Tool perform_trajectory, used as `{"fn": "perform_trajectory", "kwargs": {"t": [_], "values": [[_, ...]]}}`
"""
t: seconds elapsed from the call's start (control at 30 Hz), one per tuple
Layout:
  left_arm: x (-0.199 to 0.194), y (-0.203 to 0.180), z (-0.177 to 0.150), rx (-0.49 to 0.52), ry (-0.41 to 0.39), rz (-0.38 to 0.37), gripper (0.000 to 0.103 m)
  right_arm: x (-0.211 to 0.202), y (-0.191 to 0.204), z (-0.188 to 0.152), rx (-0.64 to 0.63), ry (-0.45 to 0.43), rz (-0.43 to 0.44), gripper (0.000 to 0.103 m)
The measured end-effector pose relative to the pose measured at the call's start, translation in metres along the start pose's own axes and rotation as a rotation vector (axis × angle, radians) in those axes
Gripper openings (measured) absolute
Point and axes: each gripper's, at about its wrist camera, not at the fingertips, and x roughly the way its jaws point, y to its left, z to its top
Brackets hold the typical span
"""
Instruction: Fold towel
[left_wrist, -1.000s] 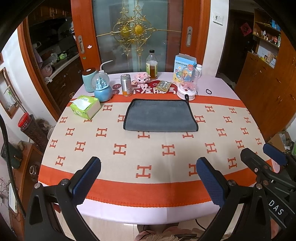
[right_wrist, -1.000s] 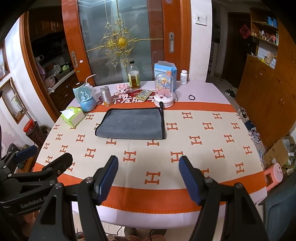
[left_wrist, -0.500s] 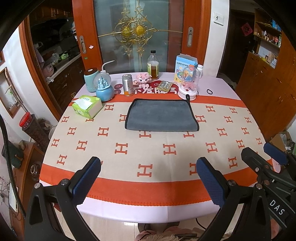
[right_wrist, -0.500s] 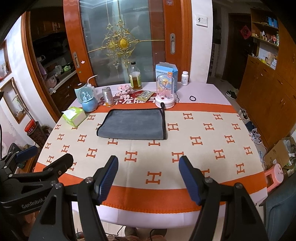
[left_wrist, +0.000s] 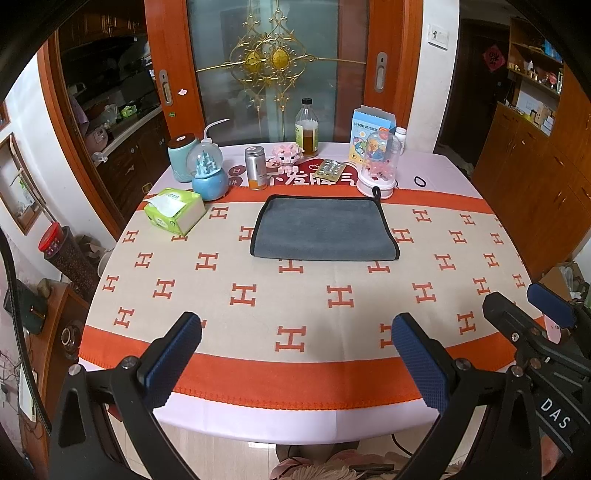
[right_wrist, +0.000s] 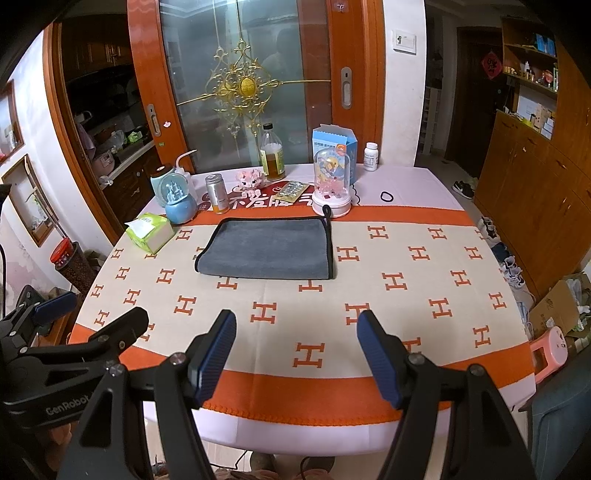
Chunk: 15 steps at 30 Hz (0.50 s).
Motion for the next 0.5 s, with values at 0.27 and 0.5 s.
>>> {"fn": "perform_trajectory", "kwargs": {"t": [0.27,0.5], "values": [[-0.0015,0.0067,-0.0037,-0.002,0.003,0.002,0.102,-0.0001,0.0006,-0.0008,-0.001,-0.002,0.000,0.068],[-0.0012,0.0060,-0.0030,-0.001,0.004,0.001,0.102,0.0002,0.0009,-0.0006,0.000,-0.002,0.000,0.068]]}}
